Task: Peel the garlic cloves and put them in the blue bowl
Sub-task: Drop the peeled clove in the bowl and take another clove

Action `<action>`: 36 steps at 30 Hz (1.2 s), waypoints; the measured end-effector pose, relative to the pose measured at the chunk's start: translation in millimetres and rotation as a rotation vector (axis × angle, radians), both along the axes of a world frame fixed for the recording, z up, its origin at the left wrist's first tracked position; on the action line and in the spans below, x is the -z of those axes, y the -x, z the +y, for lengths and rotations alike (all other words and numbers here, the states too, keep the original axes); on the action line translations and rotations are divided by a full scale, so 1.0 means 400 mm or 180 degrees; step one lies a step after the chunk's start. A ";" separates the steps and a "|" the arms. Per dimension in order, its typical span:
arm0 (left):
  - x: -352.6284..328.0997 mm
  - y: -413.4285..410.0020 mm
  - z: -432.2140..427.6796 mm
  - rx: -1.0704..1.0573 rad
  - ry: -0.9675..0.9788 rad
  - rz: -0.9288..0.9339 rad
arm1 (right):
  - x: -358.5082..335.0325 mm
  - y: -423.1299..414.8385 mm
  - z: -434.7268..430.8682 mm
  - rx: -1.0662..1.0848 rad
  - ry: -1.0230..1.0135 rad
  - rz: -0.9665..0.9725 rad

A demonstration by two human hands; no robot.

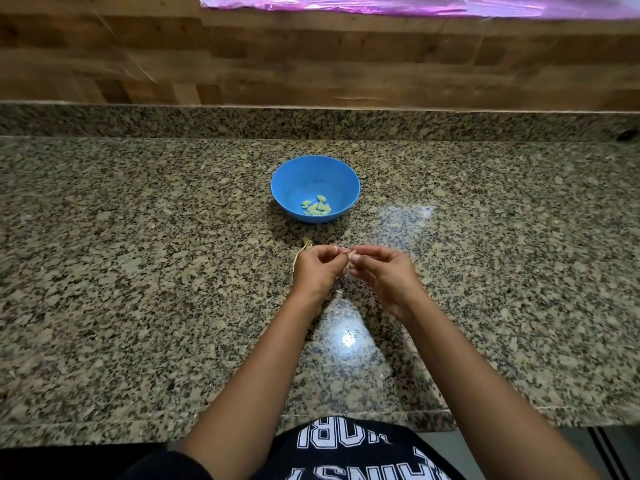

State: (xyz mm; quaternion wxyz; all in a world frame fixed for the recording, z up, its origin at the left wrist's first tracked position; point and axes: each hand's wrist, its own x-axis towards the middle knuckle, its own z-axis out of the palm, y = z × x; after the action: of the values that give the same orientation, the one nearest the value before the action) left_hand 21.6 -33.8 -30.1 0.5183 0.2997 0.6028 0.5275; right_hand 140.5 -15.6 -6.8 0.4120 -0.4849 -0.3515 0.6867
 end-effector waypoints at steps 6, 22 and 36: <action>-0.011 0.009 -0.007 0.0291 -0.0060 0.0286 | -0.002 -0.013 0.001 0.0116 0.0196 0.0222; -0.035 0.020 -0.019 0.0566 -0.0101 0.0330 | -0.015 -0.024 -0.004 -0.0056 0.0098 0.0049; -0.039 0.014 -0.027 0.0589 -0.0113 0.0261 | -0.016 -0.020 -0.008 -0.0053 0.0005 -0.0305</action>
State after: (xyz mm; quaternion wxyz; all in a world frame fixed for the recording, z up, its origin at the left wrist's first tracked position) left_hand 16.1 -44.8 -14.5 0.5342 0.3846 0.5838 0.4753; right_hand 148.5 -18.8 -0.3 0.3886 -0.5146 -0.3743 0.6664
